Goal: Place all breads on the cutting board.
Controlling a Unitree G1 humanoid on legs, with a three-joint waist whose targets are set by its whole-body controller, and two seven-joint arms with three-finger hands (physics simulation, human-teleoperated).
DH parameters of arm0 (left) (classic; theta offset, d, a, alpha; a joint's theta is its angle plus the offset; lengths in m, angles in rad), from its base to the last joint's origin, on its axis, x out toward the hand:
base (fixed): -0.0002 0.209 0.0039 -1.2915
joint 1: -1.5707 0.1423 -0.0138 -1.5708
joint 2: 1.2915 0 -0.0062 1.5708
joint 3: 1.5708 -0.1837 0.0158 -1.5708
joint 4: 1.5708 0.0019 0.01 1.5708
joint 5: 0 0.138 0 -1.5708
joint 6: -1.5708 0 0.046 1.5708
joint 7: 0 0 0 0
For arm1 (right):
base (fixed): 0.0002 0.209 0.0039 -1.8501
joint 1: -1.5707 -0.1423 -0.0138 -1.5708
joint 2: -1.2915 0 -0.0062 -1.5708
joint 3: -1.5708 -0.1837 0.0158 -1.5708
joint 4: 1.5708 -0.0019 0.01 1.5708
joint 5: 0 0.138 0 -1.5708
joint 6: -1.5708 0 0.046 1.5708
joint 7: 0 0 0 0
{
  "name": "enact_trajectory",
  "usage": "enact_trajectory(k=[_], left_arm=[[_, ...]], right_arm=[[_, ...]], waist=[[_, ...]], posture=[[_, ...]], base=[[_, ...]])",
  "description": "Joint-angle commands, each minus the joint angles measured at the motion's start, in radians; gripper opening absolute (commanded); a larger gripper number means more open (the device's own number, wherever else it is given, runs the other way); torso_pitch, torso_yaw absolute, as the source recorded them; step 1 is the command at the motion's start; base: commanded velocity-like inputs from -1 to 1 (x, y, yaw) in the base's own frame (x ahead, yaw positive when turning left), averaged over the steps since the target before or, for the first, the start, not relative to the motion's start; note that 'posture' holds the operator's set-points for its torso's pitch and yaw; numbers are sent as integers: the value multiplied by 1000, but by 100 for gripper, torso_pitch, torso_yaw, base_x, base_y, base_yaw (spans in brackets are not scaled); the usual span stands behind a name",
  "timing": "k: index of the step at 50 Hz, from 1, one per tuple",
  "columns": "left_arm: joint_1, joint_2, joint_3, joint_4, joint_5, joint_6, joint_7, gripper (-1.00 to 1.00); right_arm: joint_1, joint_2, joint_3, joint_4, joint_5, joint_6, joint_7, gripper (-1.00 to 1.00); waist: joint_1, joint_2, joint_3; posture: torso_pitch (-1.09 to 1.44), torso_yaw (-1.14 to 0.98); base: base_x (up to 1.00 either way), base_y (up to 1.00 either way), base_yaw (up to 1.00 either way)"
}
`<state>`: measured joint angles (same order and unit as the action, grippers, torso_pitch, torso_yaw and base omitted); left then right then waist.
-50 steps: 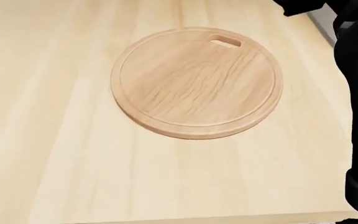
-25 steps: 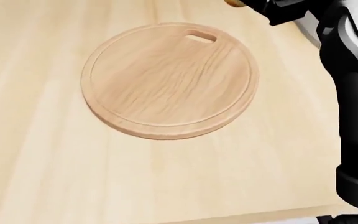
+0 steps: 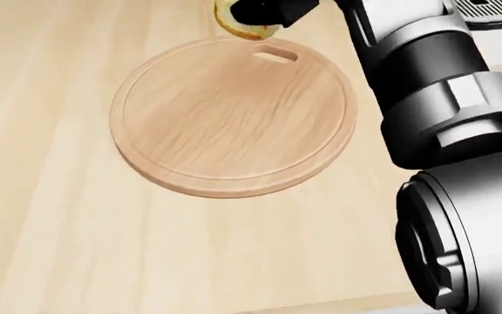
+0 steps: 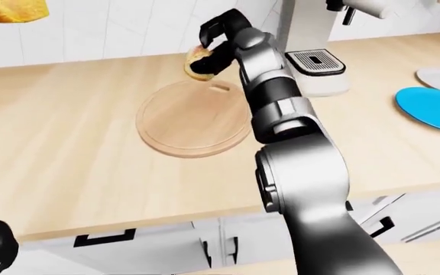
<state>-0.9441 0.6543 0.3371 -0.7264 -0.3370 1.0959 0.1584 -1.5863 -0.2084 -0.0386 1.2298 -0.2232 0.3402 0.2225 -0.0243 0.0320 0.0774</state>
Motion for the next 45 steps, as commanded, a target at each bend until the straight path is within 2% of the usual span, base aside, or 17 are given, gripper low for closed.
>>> enact_trajectory(k=[1, 9, 13, 15, 23, 30, 42, 43, 44, 45], left_arm=[[-32, 19, 26, -15, 3, -41, 16, -100], [-27, 27, 16, -7, -4, -56, 25, -100], [-27, 28, 8, -7, -3, -57, 27, -100], [-28, 26, 7, -10, -4, -56, 27, -100], [-25, 22, 4, -13, 1, -56, 26, -100], [-26, 16, -3, -10, 11, -59, 23, -100], [-29, 10, -3, -11, 24, -58, 10, -100], [-30, 10, -4, -13, 24, -55, 10, -100], [-33, 10, -3, -15, 23, -51, 10, -100], [-35, 10, -1, -16, 22, -48, 9, -100]], right_arm=[[-56, -1, -1, -5, -39, -34, -48, -100], [-74, 29, 49, 54, -220, -33, -102, -100], [-72, 29, 27, 70, -266, -23, -109, -100], [-68, 29, 52, 75, -326, -23, -131, -100], [-54, 34, 38, 93, -424, 3, -144, -100], [-24, 24, -1, 100, -442, 16, -151, -100], [-12, 29, -25, 105, -443, 28, -160, -100], [-15, 29, -27, 105, -441, 35, -157, -22], [-17, 29, -30, 104, -437, 34, -153, 100], [-21, 27, -32, 103, -434, 33, -152, 100]], waist=[[-1, 8, -34], [2, 15, -32], [4, 16, -32], [5, 16, -32], [6, 18, -33], [8, 15, -36], [8, 14, -38], [8, 14, -38], [8, 14, -38], [8, 13, -38]], posture=[[0, 0], [0, 0], [0, 0], [0, 0], [0, 0], [0, 0], [0, 0], [0, 0], [0, 0], [0, 0]], base=[[0, 0, 0], [0, 0, 0], [0, 0, 0], [0, 0, 0], [0, 0, 0], [0, 0, 0], [0, 0, 0], [0, 0, 0], [0, 0, 0], [0, 0, 0]])
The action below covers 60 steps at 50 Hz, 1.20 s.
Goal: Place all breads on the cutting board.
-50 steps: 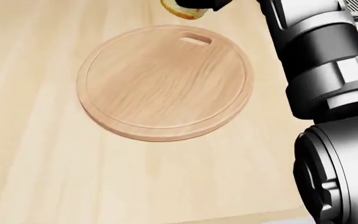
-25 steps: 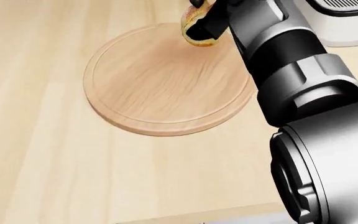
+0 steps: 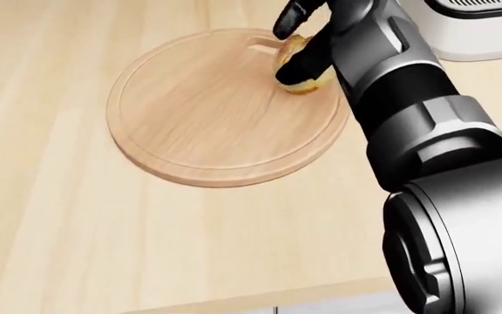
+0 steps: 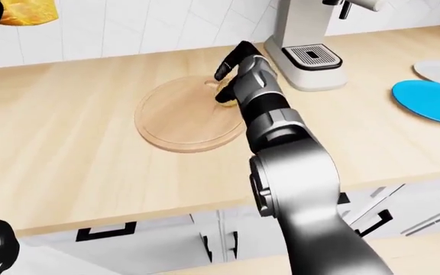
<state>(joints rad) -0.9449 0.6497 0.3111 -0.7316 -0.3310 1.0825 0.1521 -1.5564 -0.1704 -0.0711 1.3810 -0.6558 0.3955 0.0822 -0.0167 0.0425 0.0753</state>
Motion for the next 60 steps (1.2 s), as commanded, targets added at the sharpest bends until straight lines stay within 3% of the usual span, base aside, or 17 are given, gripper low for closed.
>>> enact_trajectory(k=[1, 22, 29, 34, 38, 44, 49, 54, 60], left_arm=[[-33, 15, 26, -10, 17, -37, 15, -100], [-33, -3, -1, -3, 37, -45, 13, -100], [-29, -20, -16, 4, 68, -56, -4, -100], [-27, -27, -11, 4, 87, -56, -19, -100], [-35, -21, 3, -5, 87, -38, -24, -100], [-41, -27, -4, -9, 92, -31, -24, -100], [-44, -32, -12, -13, 101, -26, -28, -100], [-42, -39, -21, -14, 114, -27, -34, -100], [-42, -53, -28, -3, 142, -35, -44, -100]], right_arm=[[-55, -13, 1, -48, 0, -21, -6, 100], [-151, -65, -4, -71, 34, -48, 64, 100], [-185, -86, -54, -116, 152, -76, 117, 100], [-190, -104, -55, -174, 234, -84, 153, 100], [-139, -112, -48, -261, 288, -122, 118, 100], [-67, -143, -51, -444, 382, -59, 76, 100], [11, -153, -55, -653, 455, 34, 64, 100], [158, -189, -70, -962, 505, 127, 13, 100], [248, -235, -111, -1190, 586, 232, -48, 100]], waist=[[0, 3, -36], [1, -1, -32], [-1, -3, -29], [-1, -6, -28], [-1, -8, -26], [3, -14, -25], [8, -19, -24], [12, -26, -22], [17, -32, -23]], posture=[[0, 0], [0, 0], [0, 0], [0, 0], [0, 0], [0, 0], [0, 0], [0, 0], [0, 0]], base=[[0, 0, 0], [0, 0, 0], [0, 0, 0], [0, 0, 0], [0, 0, 0], [0, 0, 0], [0, 0, 0], [0, 0, 0], [0, 0, 0]])
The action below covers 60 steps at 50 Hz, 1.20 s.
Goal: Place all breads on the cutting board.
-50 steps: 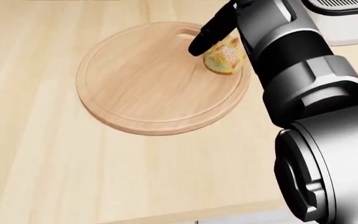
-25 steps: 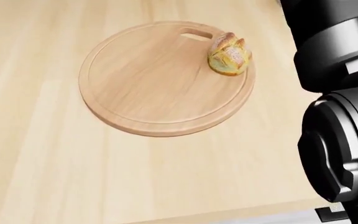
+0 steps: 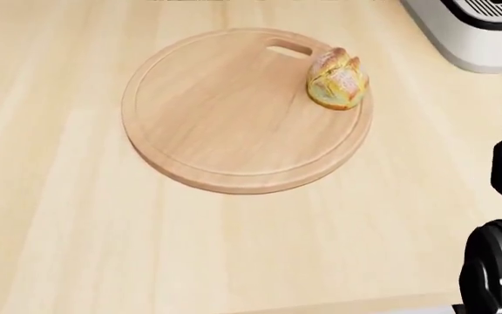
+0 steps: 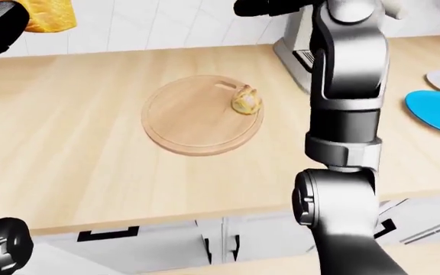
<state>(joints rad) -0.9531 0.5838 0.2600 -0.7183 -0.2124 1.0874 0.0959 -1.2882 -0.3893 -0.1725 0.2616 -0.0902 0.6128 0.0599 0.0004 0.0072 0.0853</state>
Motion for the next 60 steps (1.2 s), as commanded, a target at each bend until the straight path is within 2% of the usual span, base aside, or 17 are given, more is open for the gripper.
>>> enact_trajectory(k=[1, 11, 12, 17, 19, 23, 29, 31, 34, 36, 37, 38, 41, 44, 46, 52, 60], left_arm=[[-32, 11, 22, -17, 27, -42, 10, -100], [-21, -8, 9, 0, 79, -53, -12, -100], [-12, -1, -20, 27, 106, -48, -10, -100], [-27, -33, -58, 30, 177, -37, -54, -100], [-48, -62, -64, 18, 194, -47, -66, -100], [-76, -125, -118, 118, 269, -114, -71, -100], [-254, -201, -206, 502, 403, -284, -132, -100], [-307, -251, -197, 636, 400, -346, -170, -100], [-389, -275, -194, 877, 426, -462, -179, -100], [-464, -274, -249, 1133, 504, -609, -174, -100], [-501, -284, -249, 1253, 527, -674, -169, -100], [-539, -283, -275, 1387, 578, -803, -150, -100], [-657, -302, -241, 1689, 615, -969, -99, -100], [-753, -310, -231, 1893, 645, -1022, -66, -100], [-772, -317, -221, 1940, 654, -1022, -63, -100], [-738, -352, -254, 2033, 775, -968, -44, -100], [-744, -383, -230, 2051, 859, -874, -59, -100]], right_arm=[[-5, -23, -20, -117, 23, 23, -62, 100], [155, -102, -75, -410, 139, 142, -148, 100], [176, -111, -90, -447, 157, 162, -155, 100], [227, -152, -108, -546, 205, 216, -179, 100], [240, -163, -102, -554, 213, 218, -185, 100], [249, -173, -105, -543, 229, 210, -189, 100], [266, -176, -104, -521, 245, 186, -195, 100], [268, -172, -98, -512, 245, 174, -196, 100], [269, -169, -95, -503, 246, 165, -194, 100], [270, -171, -96, -513, 250, 175, -190, 100], [271, -172, -100, -515, 253, 178, -189, 100], [272, -174, -104, -516, 255, 179, -188, 100], [279, -180, -103, -518, 255, 180, -184, 100], [280, -180, -104, -524, 258, 188, -186, 100], [279, -180, -103, -524, 258, 188, -186, 100], [275, -176, -98, -525, 256, 191, -187, 100], [269, -178, -108, -526, 272, 195, -188, 100]], waist=[[0, 2, -33], [3, -9, -34], [3, -10, -34], [8, -13, -36], [7, -14, -36], [7, -23, -32], [13, -33, -39], [17, -37, -41], [18, -40, -44], [19, -43, -47], [20, -46, -48], [22, -49, -50], [25, -56, -57], [22, -60, -63], [20, -63, -63], [18, -65, -63], [16, -66, -66]], posture=[[0, 0], [0, 0], [0, 0], [0, 0], [0, 0], [0, 0], [0, 0], [0, 0], [0, 0], [0, 0], [0, 0], [0, 0], [0, 0], [0, 0], [0, 0], [0, 0], [0, 0]], base=[[0, 0, 0], [0, 0, 0], [0, 0, 0], [0, 0, 0], [0, 0, 0], [0, 0, 0], [0, 0, 0], [0, 0, 0], [0, 0, 0], [0, 0, 0], [0, 0, 0], [0, 0, 0], [0, 0, 0], [0, 0, 0], [0, 0, 0], [0, 0, 0], [0, 0, 0]])
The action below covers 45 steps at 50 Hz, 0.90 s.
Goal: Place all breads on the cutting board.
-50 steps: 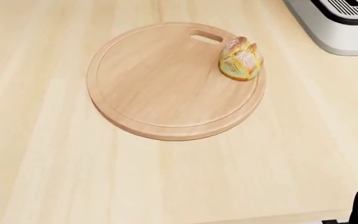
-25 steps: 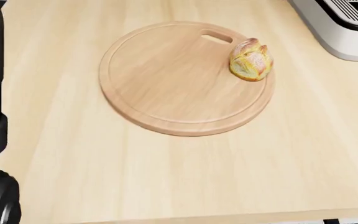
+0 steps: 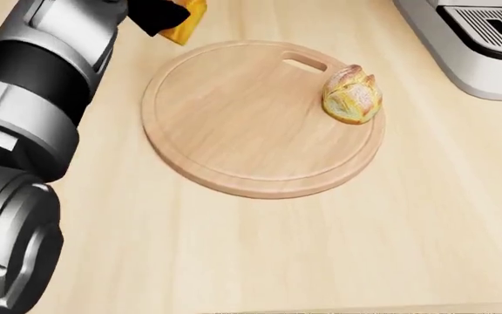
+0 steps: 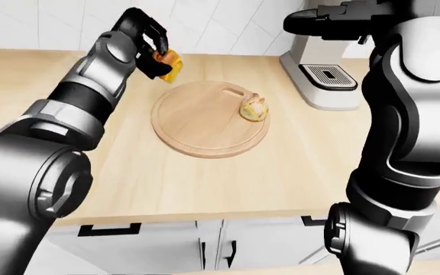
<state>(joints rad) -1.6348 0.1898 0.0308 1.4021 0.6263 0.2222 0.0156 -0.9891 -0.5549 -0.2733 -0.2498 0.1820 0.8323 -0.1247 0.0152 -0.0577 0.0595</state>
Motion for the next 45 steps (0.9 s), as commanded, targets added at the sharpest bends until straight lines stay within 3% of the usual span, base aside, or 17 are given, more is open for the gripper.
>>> enact_trajectory(k=[1, 3, 4, 8, 10, 22, 43, 45], left_arm=[[-58, 6, 4, -68, 24, 2, 18, -100], [-46, -1, 16, -66, 29, 11, 19, -100], [-41, 3, -16, -63, 71, 13, 13, -100], [-40, -18, -11, -62, 104, 13, -3, -100], [-32, -27, -42, -58, 157, 10, -13, -100], [-25, -126, -82, -46, 343, 1, -28, -100], [-32, -222, -52, -43, 445, -13, -1, -100], [-30, -227, -51, -43, 449, -11, 7, -28]], right_arm=[[-29, -14, -6, -13, 1, -26, -4, 100], [-30, -17, -10, -20, 6, -18, -6, 100], [-28, -18, -7, -18, 4, -22, -7, 100], [-30, -17, -3, -16, 6, -22, -9, 100], [-29, -19, -6, -21, 8, -19, -9, 100], [-30, -17, -4, -13, 10, -23, -5, 100], [-23, -25, -18, -20, 18, -27, -3, 100], [-21, -24, -15, -18, 20, -31, -6, 100]], waist=[[1, -1, -39], [0, -3, -38], [0, -3, -38], [0, -4, -38], [1, -5, -37], [3, -16, -39], [4, -24, -41], [4, -24, -41]], posture=[[0, 0], [0, 0], [0, 0], [0, 0], [0, 0], [0, 0], [0, 0], [0, 0]], base=[[0, 0, 0], [0, 0, 0], [0, 0, 0], [0, 0, 0], [0, 0, 0], [0, 0, 0], [0, 0, 0], [0, 0, 0]])
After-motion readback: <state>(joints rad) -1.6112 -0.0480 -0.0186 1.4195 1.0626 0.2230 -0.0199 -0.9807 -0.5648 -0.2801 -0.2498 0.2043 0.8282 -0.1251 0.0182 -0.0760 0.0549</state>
